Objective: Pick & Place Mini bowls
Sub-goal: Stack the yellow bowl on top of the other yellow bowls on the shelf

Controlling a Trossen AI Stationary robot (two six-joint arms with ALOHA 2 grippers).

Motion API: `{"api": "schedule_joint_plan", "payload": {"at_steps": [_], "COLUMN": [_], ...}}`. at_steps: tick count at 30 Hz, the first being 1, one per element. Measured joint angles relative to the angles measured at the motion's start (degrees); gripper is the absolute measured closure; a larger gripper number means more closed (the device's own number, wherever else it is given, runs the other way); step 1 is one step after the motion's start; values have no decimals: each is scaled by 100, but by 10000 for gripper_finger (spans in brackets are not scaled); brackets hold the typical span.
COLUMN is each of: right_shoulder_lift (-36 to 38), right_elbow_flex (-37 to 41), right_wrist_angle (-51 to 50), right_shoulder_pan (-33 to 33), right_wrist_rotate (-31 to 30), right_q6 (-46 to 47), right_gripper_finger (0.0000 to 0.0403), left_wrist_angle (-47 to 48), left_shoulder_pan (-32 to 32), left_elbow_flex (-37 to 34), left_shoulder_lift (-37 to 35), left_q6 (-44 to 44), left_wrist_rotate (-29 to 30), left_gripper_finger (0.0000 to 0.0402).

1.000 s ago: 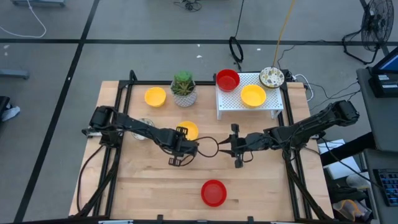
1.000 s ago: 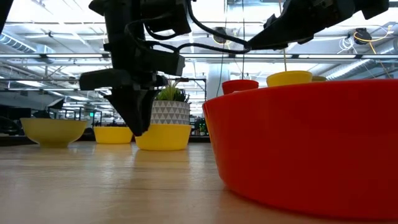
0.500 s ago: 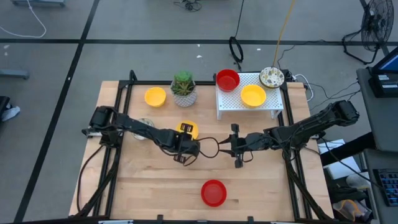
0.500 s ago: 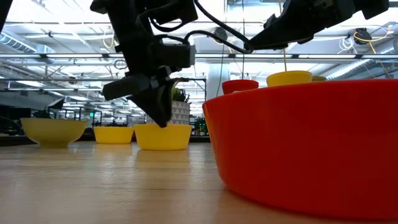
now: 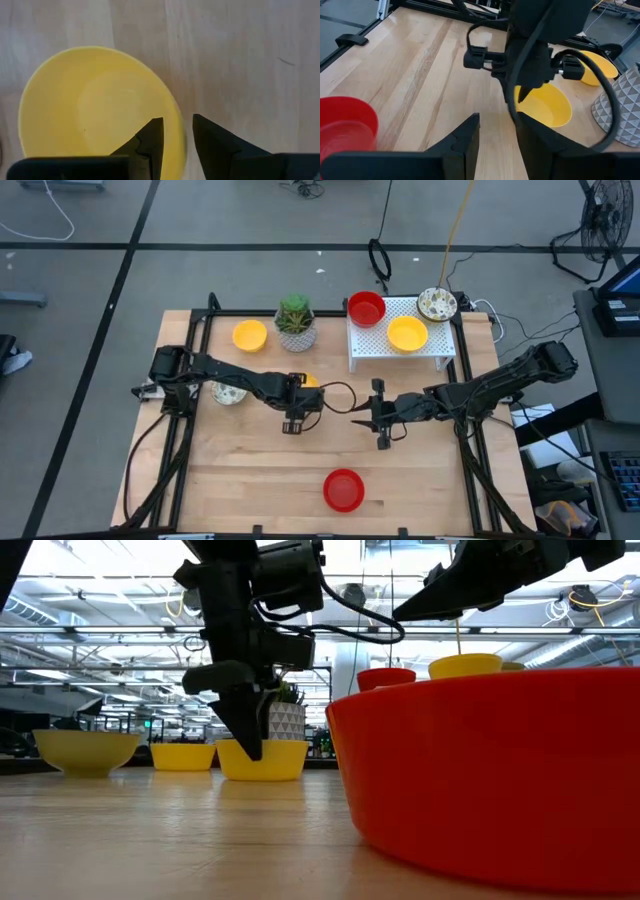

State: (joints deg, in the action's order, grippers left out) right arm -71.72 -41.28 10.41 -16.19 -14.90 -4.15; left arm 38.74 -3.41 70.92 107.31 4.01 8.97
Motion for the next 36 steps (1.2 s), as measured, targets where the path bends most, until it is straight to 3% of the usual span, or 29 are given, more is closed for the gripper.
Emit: {"api": "schedule_joint_plan", "payload": {"at_steps": [7, 14, 24, 31, 36], "right_shoulder_lift": [0, 0, -129, -551, -862], "right_elbow_flex": [2, 2, 2, 2, 0], "right_wrist_angle": [-52, -361, -148, 461, 884], "right_shoulder_pan": [-2, -4, -4, -7, -7], "right_wrist_rotate": [2, 42, 1222, 2380, 2563], "right_q6": [36, 23, -172, -263, -261], "right_gripper_finger": [289, 289, 289, 289, 289], "left_wrist_angle": [-132, -250, -1024, -1341, -1528], "left_shoulder_pan": [8, -149, -509, -534, -534], "left_elbow_flex": [-1, 155, 856, 1186, 1190], "left_shoulder_lift": [41, -16, -18, -18, -18], "left_q6": [-5, 40, 1254, 1624, 1679], "left_wrist_rotate": [-175, -936, -2720, -2957, -3161], "left_gripper_finger": [390, 395, 396, 394, 388]}}
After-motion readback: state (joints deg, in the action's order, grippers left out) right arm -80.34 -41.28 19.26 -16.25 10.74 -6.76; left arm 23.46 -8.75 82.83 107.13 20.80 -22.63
